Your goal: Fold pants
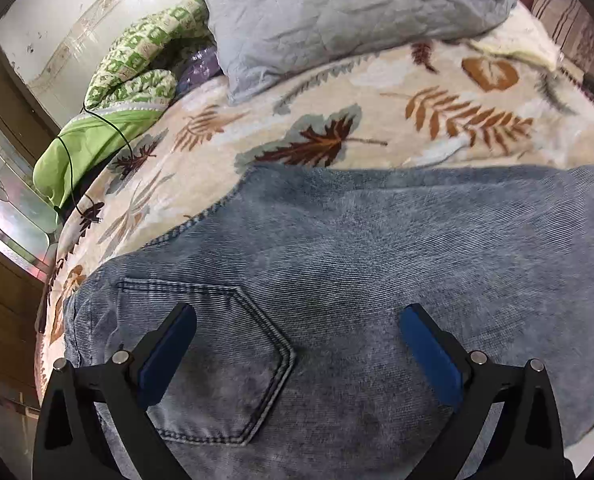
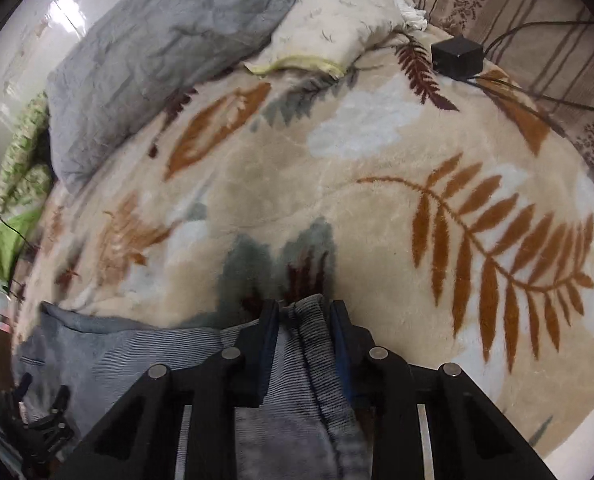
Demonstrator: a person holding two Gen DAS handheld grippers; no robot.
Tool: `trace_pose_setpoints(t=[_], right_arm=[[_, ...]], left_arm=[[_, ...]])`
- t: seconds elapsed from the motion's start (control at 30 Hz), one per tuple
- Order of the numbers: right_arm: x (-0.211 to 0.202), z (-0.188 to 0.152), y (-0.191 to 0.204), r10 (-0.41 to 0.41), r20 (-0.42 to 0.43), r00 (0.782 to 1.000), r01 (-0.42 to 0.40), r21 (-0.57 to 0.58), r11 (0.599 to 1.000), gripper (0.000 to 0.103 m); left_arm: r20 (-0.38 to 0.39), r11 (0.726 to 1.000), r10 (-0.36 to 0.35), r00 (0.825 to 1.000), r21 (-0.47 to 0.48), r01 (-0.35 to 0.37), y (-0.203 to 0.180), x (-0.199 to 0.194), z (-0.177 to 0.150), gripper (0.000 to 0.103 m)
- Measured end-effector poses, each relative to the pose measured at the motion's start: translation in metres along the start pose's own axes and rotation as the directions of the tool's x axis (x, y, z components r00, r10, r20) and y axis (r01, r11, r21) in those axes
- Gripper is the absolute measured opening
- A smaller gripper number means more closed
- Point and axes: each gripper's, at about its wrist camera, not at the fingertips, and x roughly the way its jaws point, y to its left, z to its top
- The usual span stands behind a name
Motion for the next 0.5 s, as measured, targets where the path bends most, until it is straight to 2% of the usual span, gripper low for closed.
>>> trace_pose_setpoints(t=[0.07,0.17,0.33,0.5], right_arm=[[-0.021,-0.01,0.016,0.034,0.039,0.999,-0.032,-0.041,0.999,0.03],[-0.031,-0.023,0.042,0.076,0.028,0.997,-0.074,-0.085,0.994,0.03],[-0.018,-0.051,0.09,0.114,-0.06,0.992,-0.122,-0.164,0.979,0.03],[0.007,-0.078,0.13,0.078,-0.139,0.987,-0.111,-0.251,0.962,0.03]], left_arm=[[0.026,1.0,0.005,1.0,-0.007,-0.005,0.009,-0.008,-0.004,0.103],[0.048,0.999,0.006,0.999,-0.037,-0.004,0.026,-0.017,-0.01,0.103],[0.062,0.996,0.067,0.996,-0.07,-0.062,0.052,-0.025,-0.019,0.103],[-0.001,0.983,0.132,0.991,-0.125,-0.131,0.075,-0.011,-0.027,0.103]])
